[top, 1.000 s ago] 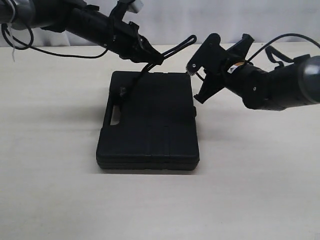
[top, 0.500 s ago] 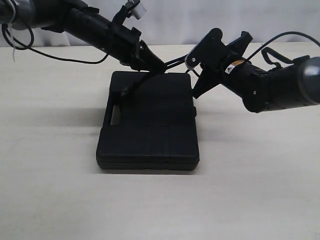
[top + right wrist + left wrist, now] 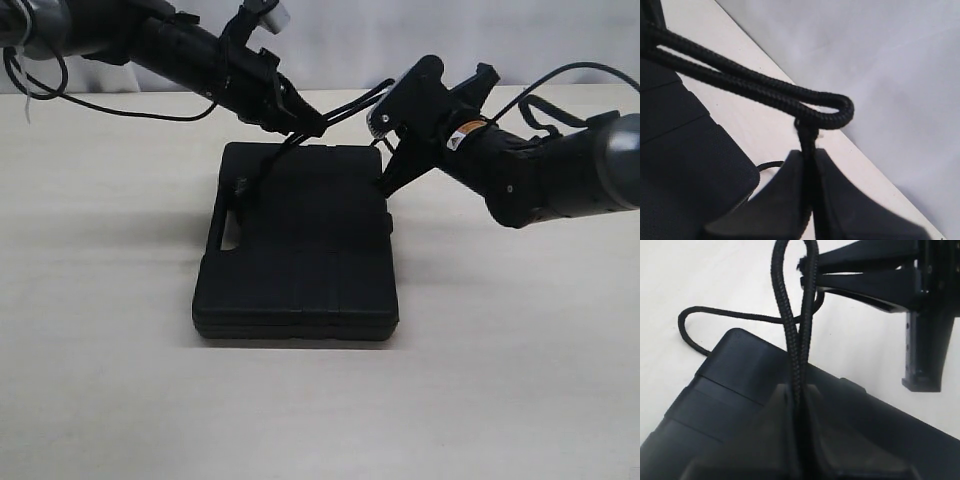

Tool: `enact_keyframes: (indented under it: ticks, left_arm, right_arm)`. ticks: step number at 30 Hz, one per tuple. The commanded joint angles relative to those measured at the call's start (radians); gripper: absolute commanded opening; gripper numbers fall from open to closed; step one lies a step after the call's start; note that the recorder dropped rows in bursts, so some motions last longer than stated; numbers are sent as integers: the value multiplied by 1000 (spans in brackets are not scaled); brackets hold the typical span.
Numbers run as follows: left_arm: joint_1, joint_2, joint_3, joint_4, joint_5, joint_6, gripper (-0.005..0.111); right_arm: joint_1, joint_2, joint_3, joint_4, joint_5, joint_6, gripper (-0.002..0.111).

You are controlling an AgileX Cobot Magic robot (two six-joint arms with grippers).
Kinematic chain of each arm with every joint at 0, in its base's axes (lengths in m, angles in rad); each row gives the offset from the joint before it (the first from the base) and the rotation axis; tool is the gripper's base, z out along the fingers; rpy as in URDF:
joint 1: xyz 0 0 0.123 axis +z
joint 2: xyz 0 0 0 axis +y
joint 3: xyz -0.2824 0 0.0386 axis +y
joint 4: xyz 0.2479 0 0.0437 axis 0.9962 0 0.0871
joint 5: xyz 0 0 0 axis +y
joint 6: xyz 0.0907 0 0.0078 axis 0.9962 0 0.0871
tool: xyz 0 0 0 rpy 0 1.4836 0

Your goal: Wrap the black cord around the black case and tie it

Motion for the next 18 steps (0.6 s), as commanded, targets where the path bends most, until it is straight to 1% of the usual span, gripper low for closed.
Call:
enact_keyframes:
  ticks: [1,5,8,10,14,15,18]
  left_arm:
    - [0,2,1,31,-3,-30,0]
    - [0,23,1,29,16,-28,0]
    - [0,28,1,-7,18,-21,0]
    - [0,28,1,-77,60,4,0]
    - [0,28,1,-231,207,114,0]
    - [0,28,1,-251,232,123,0]
    - [0,28,1,-251,225,128,0]
  right_arm:
    - [-5,-2,7,-11,-24,15,4]
    - [-5,-2,7,-11,-36,35,4]
    - [-5,-2,7,-11,-38,35,4]
    - [-5,-2,7,-11,-38,35,4]
    - [-5,-2,7,-11,-38,35,4]
    - [-5,-2,7,-11,-38,35,4]
    - [-5,-2,7,-11,-36,35,4]
